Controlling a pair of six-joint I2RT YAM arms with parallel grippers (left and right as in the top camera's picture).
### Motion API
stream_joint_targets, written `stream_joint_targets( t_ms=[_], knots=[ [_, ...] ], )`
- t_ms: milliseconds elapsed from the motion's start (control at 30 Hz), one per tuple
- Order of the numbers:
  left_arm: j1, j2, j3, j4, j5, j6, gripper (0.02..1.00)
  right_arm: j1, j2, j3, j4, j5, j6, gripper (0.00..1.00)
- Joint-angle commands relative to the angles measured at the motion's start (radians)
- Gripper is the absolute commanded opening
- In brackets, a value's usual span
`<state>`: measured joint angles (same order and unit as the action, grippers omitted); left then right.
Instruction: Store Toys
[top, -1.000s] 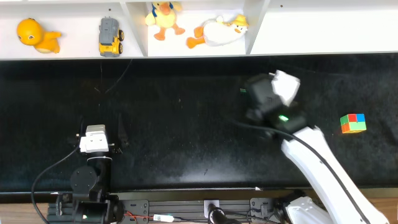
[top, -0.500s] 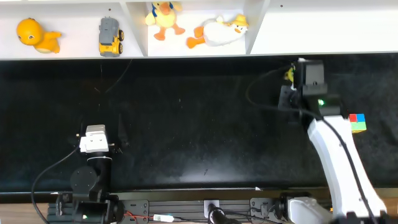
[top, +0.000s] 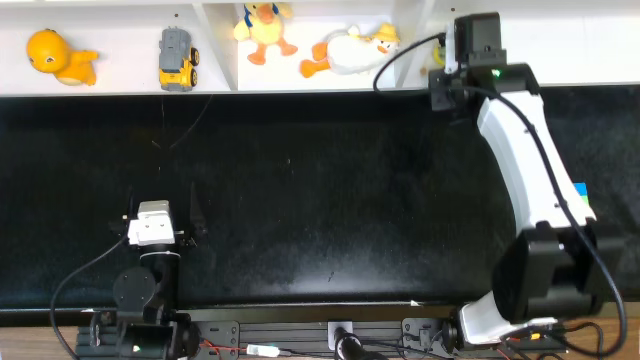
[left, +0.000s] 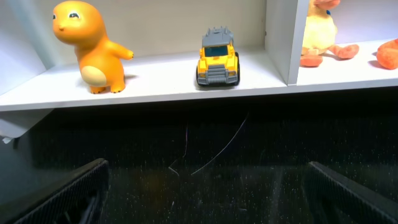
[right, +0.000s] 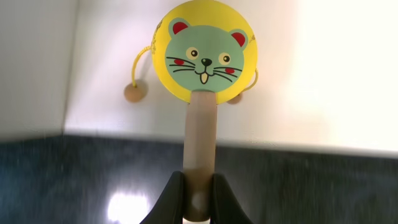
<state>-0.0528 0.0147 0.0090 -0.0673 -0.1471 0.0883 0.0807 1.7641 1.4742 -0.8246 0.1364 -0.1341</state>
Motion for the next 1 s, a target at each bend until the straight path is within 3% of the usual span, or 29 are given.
stream_joint_targets(
  t_ms=[33,333,533,733,900,1000],
  knots=[
    [-0.005,-0.012,-0.001,0.0,-0.011,0.016,0.998,0.002,0.073,0.078,0.022,-0.004,-0.039,0.077],
    [-0.005,-0.012,-0.001,0.0,-0.011,0.016,0.998,0.002,0.127,0.087,0.083,0.049,-0.039,0.143],
    [-0.005,-0.012,-0.001,0.0,-0.011,0.016,0.998,0.008,0.119,0.087,0.095,0.048,-0.037,0.476],
    [-0.005,-0.012,-0.001,0.0,-0.011,0.015,0.998,0.052,0.026,0.075,-0.024,0.051,-0.038,0.816],
    [-0.005,-0.012,-0.001,0.0,-0.011,0.015,0.998,0.053,-0.109,0.006,-0.154,0.15,0.003,0.998],
    [-0.005,-0.012,-0.001,0.0,-0.011,0.016,0.998,0.041,-0.212,-0.068,-0.227,0.179,0.016,0.996]
  ],
)
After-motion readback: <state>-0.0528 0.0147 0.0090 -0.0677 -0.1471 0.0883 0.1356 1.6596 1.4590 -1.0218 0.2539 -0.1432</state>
